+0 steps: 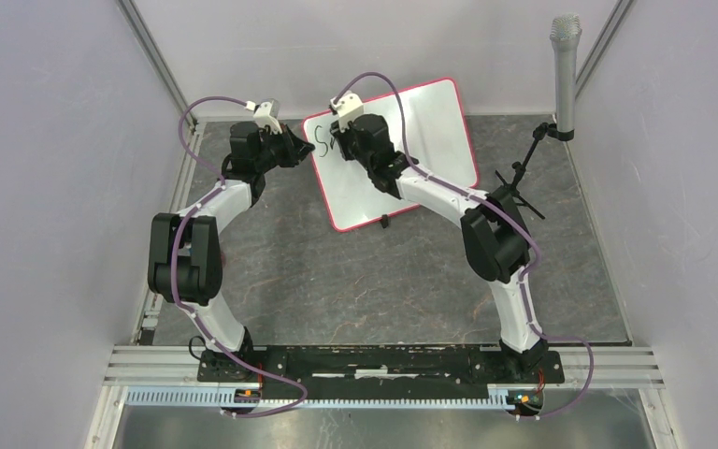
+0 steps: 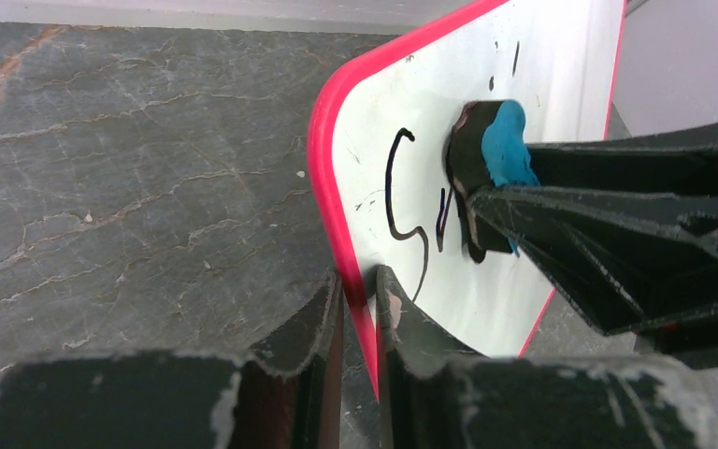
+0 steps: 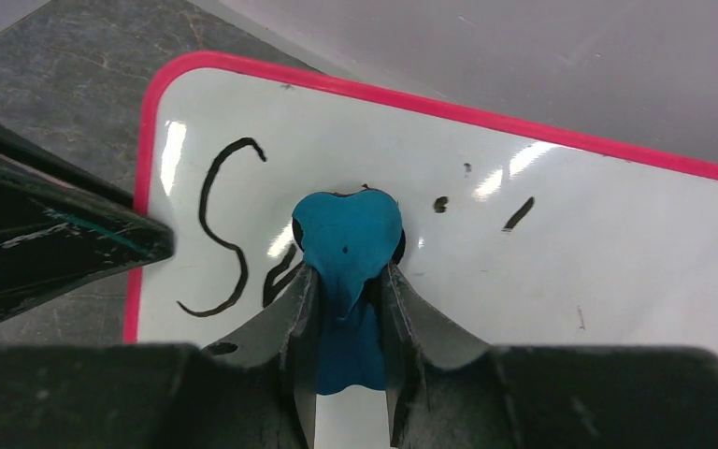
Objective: Erase the whiteboard
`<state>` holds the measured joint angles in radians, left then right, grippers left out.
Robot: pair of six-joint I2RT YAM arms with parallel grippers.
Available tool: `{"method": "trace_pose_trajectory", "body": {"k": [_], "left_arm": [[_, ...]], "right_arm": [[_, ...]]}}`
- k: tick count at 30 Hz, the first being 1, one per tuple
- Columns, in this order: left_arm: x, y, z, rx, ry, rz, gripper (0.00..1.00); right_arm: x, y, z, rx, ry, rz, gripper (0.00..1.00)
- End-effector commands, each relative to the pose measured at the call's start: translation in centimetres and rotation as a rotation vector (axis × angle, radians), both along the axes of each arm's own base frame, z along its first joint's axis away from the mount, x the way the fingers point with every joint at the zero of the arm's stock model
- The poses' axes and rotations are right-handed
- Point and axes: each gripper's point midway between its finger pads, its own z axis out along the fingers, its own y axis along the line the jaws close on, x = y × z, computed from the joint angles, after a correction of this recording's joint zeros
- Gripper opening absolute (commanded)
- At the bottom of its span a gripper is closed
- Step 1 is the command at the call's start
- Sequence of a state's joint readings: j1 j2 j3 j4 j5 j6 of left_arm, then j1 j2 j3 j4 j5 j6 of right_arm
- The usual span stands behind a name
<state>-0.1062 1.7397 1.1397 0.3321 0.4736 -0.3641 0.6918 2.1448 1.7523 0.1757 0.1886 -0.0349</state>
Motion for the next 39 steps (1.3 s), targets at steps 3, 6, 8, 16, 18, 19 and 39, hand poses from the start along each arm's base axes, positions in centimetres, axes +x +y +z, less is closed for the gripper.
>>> {"method": "trace_pose_trajectory", "body": {"k": [3, 6, 8, 16, 18, 19, 39], "left_arm": [[-0.1, -0.6, 3.8, 0.048, -0.154, -0.042, 0.02], [-0.1, -0.5, 3.9, 0.047, -0.153, -0.040, 0.02], [-0.1, -0.5, 3.8, 0.047, -0.152, -0.040, 0.02], [-0.1, -0.6, 3.8, 0.046, -0.151, -0.041, 0.02], [-0.1, -0.6, 3.9, 0.046, -0.153, -0.041, 0.02], [-0.1, -0.6, 3.9, 0.047, -0.154, -0.043, 0.02], [-0.1, -0.5, 4.0, 0.047, -0.157, -0.041, 0.02]], "right_arm": [[4.2, -6.3, 1.9, 0.000, -0.027, -0.169, 0.00], [5.0, -8.9, 1.6, 0.012, -0.012, -0.219, 0.00], [5.3, -10.1, 1.6, 0.024, -0.007, -0.238, 0.00], [3.1, -5.5, 1.1, -0.012, -0.019, -0.151, 0.00], [2.0, -3.2, 0.9, -0.017, -0.023, -0.104, 0.00], [1.5, -1.9, 0.8, -0.020, -0.024, -0.081, 0.00], [5.5, -8.4, 0.7, -0.034, -0.009, -0.250, 0.00]]}}
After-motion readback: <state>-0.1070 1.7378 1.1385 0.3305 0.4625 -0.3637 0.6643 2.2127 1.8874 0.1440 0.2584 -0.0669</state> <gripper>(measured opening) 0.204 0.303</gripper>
